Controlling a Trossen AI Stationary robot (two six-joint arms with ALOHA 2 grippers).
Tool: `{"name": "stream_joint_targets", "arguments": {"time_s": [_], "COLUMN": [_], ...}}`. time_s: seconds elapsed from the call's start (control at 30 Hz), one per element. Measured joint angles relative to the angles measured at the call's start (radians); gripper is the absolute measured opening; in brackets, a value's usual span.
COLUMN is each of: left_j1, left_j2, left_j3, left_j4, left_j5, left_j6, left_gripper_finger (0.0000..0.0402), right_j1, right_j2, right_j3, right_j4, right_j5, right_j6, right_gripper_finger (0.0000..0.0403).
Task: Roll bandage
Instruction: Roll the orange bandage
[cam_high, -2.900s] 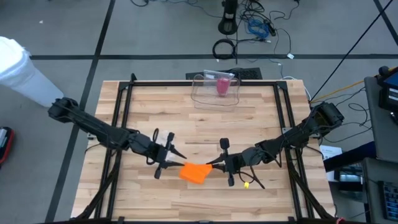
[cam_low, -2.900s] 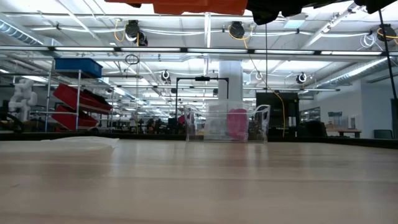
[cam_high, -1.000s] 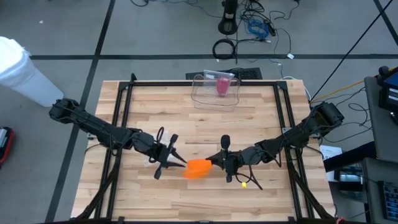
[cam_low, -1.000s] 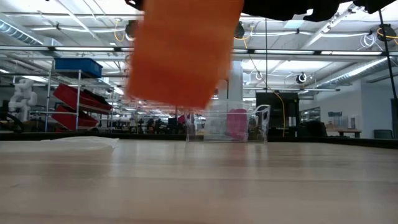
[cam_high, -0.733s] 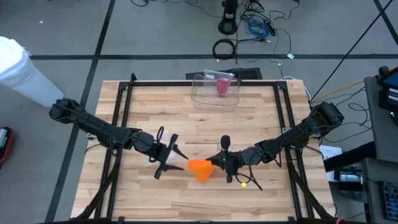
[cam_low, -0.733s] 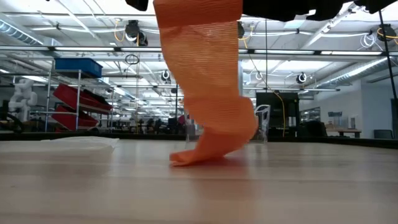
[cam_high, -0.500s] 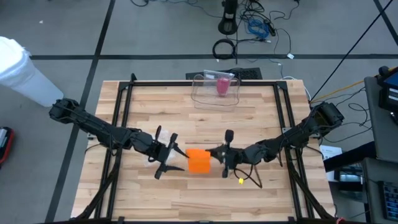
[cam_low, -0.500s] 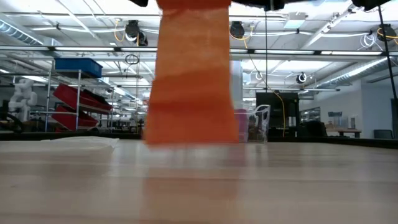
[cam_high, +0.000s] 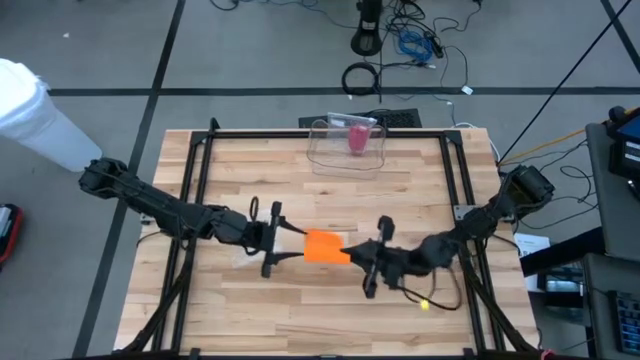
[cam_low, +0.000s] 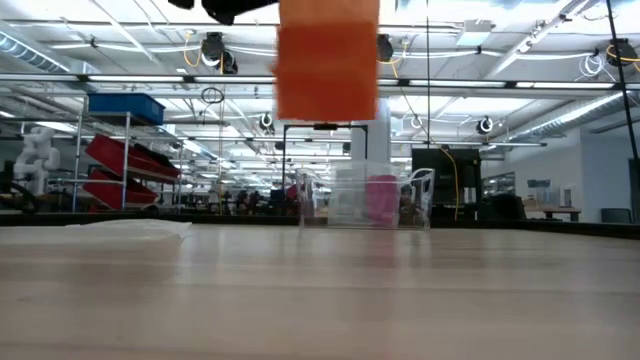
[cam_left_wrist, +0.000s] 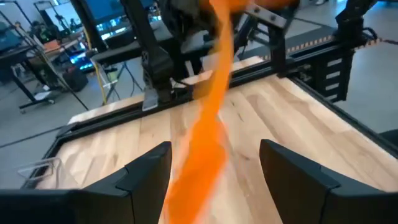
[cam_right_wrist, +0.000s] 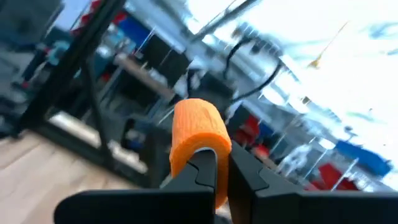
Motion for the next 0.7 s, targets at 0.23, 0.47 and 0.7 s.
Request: {"name": "stream_joint_targets", "arguments": {"time_s": [0.23,0.47,0.7], "left_j1": [0.001,-0.002,-0.004], "left_j2": [0.000,0.014,0.085], "left_j3": [0.000,0.002,0.002], "left_j4": [0.002,0.023,0.085], "left_j5": [-0.033,-0.026,-0.083], "left_j6": [0.020,0.066,0.188], "left_gripper_finger": [0.0249,0.0249,0.0218], "right_j1": [0.058,0.061,0.057], "right_j2": [0.000,0.000,0.001], "right_j3": [-0.001,0.025,0.034], "right_j4": [0.218,0.242,0.236], "right_j5": [0.022,0.181,0.268], "right_j6": [-0.118,-0.104,-0.091], "right_gripper_finger": [0.0004,0.0004,0.0004]}}
